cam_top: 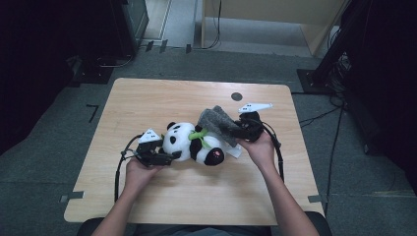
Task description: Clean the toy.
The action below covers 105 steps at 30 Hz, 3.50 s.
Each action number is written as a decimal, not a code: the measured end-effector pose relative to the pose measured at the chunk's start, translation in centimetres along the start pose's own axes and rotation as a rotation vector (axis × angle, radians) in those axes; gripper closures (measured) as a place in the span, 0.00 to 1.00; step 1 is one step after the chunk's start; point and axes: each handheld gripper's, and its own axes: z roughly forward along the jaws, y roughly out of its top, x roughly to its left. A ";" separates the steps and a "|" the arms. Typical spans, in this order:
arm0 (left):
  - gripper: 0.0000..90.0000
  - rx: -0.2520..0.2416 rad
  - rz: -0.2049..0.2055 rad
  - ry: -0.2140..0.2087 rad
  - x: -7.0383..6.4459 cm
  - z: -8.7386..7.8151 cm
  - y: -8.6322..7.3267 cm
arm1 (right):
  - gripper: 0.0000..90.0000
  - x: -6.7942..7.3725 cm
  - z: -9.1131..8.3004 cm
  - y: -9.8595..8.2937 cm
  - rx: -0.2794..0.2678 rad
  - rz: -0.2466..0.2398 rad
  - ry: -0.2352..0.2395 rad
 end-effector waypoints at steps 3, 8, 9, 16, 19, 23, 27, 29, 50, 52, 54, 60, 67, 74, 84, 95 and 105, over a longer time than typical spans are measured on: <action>0.34 0.001 -0.009 0.016 -0.1 0.0 0.0 | 0.82 -0.3 0.0 -0.1 0.004 0.009 -0.002; 0.36 0.000 -0.012 0.013 -0.1 -0.1 0.0 | 0.84 -0.8 -0.5 -0.8 0.019 -0.028 -0.042; 0.36 0.000 -0.012 0.013 -0.1 -0.1 0.0 | 0.84 -0.9 -0.6 -1.0 0.020 -0.028 -0.044; 0.35 -0.005 -0.011 0.009 -0.1 -0.1 -0.1 | 0.84 -2.2 -1.3 -1.9 0.034 -0.001 -0.065; 0.35 -0.013 -0.007 0.011 -0.1 -0.1 -0.2 | 0.84 -3.0 -1.8 -2.5 0.042 0.021 -0.084; 0.35 -0.015 -0.005 0.013 -0.2 -0.1 -0.3 | 0.85 -3.6 -2.4 -2.7 0.050 0.046 -0.112; 0.35 -0.017 -0.009 0.012 -0.1 -0.1 -0.3 | 0.85 -3.6 -3.0 -2.4 0.026 0.057 -0.107; 0.35 -0.016 -0.011 0.012 -0.1 -0.1 -0.3 | 0.85 -2.8 -3.9 -1.5 -0.015 0.043 -0.094; 0.33 -0.030 -0.011 0.018 -0.4 -0.2 -0.6 | 0.84 5.0 3.2 6.5 0.074 -0.183 0.079; 0.33 -0.029 -0.011 0.018 -0.3 -0.2 -0.6 | 0.84 5.2 4.5 6.8 0.098 -0.182 0.100; 0.33 -0.027 -0.011 0.018 -0.3 -0.2 -0.6 | 0.84 5.3 5.2 6.9 0.112 -0.178 0.115; 0.33 -0.032 -0.019 0.019 -0.3 -0.2 -0.6 | 0.84 6.5 8.2 6.8 0.180 -0.208 0.149; 0.34 -0.032 -0.023 0.020 -0.3 -0.2 -0.6 | 0.66 7.1 10.0 7.0 0.196 -0.235 0.187; 0.36 -0.023 -0.038 0.030 -0.4 -0.2 -0.6 | 0.81 7.4 10.8 6.6 0.229 -0.229 0.172; 0.37 -0.024 -0.040 0.035 -0.5 -0.2 -0.6 | 0.84 6.8 8.4 5.8 0.256 -0.264 0.118; 0.38 -0.027 -0.043 0.032 -0.5 -0.2 -0.6 | 0.84 4.4 4.7 3.9 0.209 -0.195 0.103; 0.36 -0.034 -0.038 0.028 -0.4 -0.2 -0.6 | 0.84 6.1 4.9 6.2 0.148 -0.219 0.102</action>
